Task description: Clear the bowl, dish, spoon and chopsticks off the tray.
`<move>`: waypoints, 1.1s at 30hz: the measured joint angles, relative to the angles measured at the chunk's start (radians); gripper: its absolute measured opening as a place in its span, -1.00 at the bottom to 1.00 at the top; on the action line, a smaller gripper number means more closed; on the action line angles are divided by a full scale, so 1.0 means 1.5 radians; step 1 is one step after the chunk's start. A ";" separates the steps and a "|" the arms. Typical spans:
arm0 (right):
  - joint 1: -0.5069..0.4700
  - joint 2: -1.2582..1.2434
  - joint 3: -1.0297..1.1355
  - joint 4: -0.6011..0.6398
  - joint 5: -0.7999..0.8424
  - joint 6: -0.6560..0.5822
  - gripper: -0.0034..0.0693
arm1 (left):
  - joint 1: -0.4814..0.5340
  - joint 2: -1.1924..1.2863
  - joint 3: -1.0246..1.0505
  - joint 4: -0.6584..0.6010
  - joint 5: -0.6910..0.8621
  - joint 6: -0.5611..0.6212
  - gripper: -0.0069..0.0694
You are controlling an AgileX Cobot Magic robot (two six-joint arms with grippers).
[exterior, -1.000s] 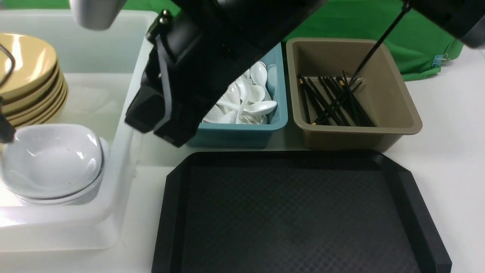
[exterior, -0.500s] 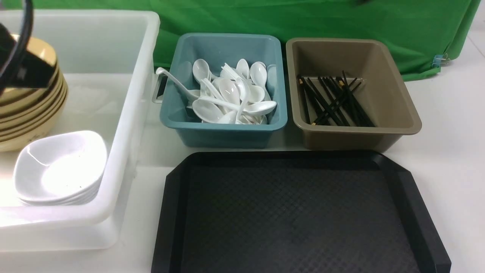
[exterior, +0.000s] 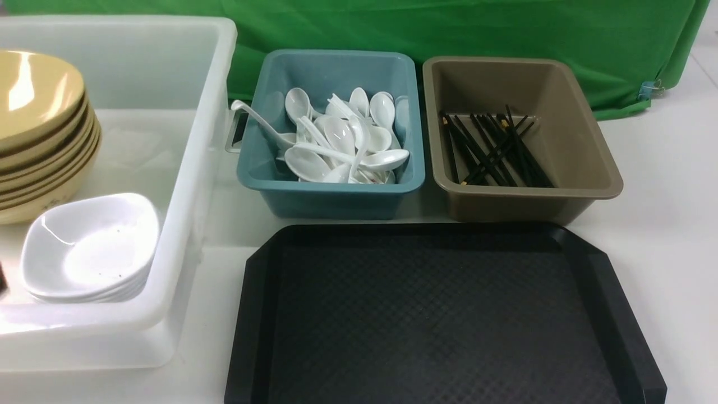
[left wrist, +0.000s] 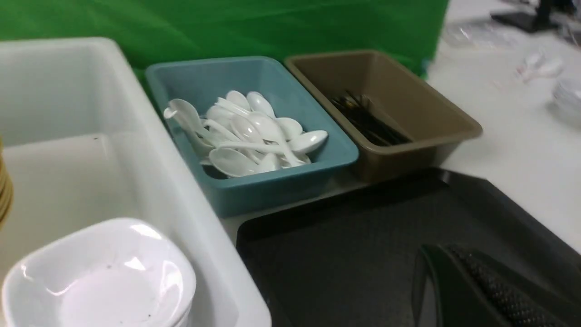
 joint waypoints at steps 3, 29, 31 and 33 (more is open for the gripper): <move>0.000 -0.073 0.090 -0.003 -0.046 0.004 -0.91 | 0.000 -0.047 0.089 -0.017 -0.083 -0.006 -0.84; 0.000 -0.134 0.161 -0.005 -0.076 0.038 -0.72 | 0.000 -0.078 0.235 -0.034 -0.274 -0.015 -0.82; 0.000 -0.134 0.161 -0.005 -0.076 0.038 -0.70 | 0.000 -0.078 0.235 -0.033 -0.274 -0.012 -0.81; 0.000 -0.134 0.161 -0.005 -0.076 0.038 -0.68 | 0.003 -0.080 0.235 -0.011 -0.274 0.008 -0.81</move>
